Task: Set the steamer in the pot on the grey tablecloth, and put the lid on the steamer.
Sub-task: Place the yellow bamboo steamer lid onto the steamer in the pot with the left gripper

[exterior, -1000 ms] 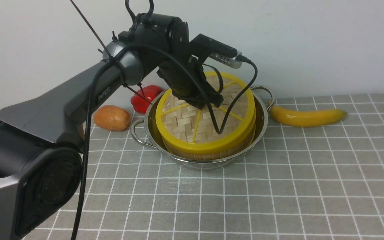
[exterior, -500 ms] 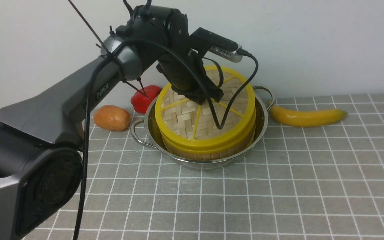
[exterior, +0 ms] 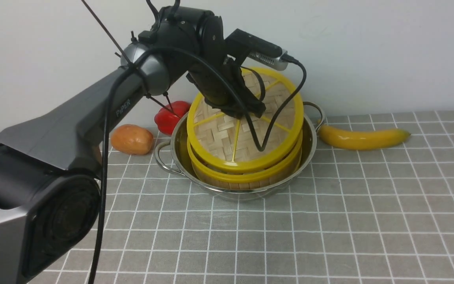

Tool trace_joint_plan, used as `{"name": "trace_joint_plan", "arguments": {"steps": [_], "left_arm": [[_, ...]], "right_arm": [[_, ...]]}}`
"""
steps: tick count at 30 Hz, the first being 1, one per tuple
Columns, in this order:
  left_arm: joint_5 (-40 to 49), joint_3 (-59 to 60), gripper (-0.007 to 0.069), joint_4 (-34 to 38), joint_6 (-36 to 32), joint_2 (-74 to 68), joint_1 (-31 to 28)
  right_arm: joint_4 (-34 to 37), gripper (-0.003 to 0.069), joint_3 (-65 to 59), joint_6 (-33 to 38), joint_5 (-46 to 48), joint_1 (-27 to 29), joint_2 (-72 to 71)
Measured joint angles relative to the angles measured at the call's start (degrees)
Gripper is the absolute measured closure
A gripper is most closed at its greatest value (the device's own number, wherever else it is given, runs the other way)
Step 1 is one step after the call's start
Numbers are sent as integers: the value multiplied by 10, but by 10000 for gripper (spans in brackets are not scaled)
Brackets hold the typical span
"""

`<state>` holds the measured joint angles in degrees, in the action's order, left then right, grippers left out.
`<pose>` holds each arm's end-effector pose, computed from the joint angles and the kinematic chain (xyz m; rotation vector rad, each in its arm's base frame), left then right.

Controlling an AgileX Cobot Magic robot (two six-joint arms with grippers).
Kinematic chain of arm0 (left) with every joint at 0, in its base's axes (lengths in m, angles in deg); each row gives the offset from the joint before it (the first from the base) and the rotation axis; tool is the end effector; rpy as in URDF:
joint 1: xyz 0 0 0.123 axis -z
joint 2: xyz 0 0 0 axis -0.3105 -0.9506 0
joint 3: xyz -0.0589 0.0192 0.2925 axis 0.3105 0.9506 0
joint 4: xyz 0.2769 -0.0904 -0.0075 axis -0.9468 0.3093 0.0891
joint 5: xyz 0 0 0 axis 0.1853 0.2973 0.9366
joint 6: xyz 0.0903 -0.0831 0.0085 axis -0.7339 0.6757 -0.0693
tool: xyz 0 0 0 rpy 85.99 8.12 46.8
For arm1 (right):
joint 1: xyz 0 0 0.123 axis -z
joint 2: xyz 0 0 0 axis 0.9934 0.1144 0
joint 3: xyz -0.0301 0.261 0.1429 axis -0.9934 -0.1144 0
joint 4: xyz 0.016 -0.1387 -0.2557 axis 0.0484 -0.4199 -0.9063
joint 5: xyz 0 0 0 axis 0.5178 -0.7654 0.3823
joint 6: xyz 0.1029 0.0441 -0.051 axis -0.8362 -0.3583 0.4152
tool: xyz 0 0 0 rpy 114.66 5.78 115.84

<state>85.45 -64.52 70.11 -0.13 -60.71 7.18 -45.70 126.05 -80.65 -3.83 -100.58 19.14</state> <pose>0.5211 -0.2460 0.2248 0.8435 2.4920 -0.0789 0.0903 0.0675 0.4975 -0.2265 2.0865 0.6722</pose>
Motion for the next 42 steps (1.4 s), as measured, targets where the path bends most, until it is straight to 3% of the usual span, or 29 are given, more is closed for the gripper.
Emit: {"name": "trace_joint_plan", "arguments": {"steps": [11,34,42], "left_arm": [[100,-106,511,-6,0,-3,0],[112,-144,511,-6,24,-2,0],[112,-144,511,-38,25,-2,0]], "right_arm": [[0,395,0,0,0,0,0],[2,395,0,-14,0,0,0],[2,395,0,-22,0,0,0]]}}
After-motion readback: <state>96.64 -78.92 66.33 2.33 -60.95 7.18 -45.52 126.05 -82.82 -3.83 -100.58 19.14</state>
